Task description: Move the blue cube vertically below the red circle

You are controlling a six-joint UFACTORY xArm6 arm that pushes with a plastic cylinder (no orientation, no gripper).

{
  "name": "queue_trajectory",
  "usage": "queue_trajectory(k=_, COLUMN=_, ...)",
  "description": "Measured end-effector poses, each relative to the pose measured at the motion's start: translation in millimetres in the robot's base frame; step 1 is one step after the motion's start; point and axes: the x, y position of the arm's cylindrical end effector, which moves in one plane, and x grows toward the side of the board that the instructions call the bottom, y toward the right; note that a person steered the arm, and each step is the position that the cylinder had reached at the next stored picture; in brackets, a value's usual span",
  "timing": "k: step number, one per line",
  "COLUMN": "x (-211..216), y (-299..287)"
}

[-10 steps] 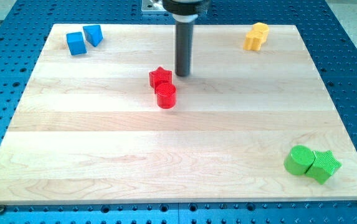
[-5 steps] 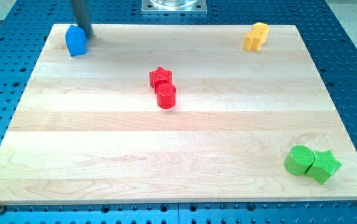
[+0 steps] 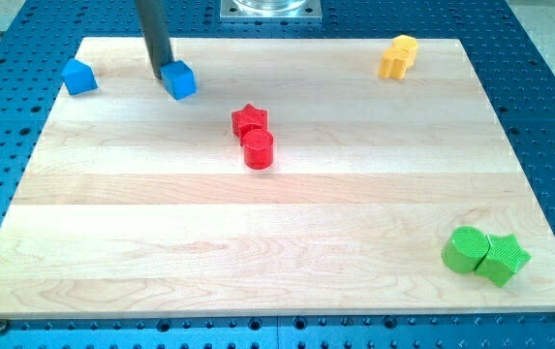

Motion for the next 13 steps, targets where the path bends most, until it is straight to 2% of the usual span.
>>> queue_trajectory(k=1, x=81, y=4)
queue_trajectory(k=2, x=120, y=8)
queue_trajectory(k=3, x=58, y=0)
queue_trajectory(k=5, x=28, y=70)
queue_trajectory(k=6, x=50, y=104)
queue_trajectory(k=7, x=99, y=93)
queue_trajectory(k=8, x=103, y=64)
queue_trajectory(k=9, x=55, y=70)
queue_trajectory(k=10, x=106, y=30)
queue_trajectory(k=11, x=199, y=33)
queue_trajectory(k=12, x=167, y=16)
queue_trajectory(k=13, x=231, y=-24)
